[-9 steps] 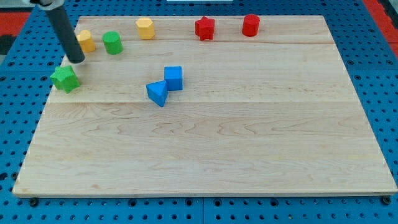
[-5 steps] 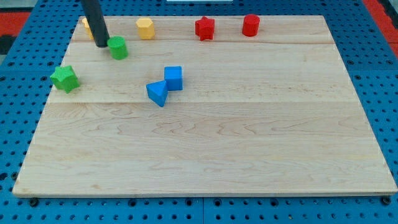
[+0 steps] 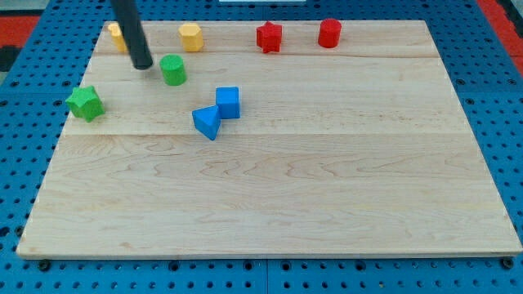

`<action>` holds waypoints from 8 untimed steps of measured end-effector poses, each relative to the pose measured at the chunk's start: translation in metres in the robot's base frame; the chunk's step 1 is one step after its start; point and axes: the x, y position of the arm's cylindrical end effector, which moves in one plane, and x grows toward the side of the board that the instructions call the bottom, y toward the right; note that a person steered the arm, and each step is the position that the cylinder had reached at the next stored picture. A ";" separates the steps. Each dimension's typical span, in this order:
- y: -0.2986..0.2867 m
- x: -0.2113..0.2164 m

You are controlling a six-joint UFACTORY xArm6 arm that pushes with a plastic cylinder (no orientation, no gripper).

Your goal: Push the green circle vertical to the red circle

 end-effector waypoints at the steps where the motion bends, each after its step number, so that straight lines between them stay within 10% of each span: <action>1: 0.095 0.018; 4: 0.270 0.047; 6: 0.305 0.066; 8: 0.303 0.000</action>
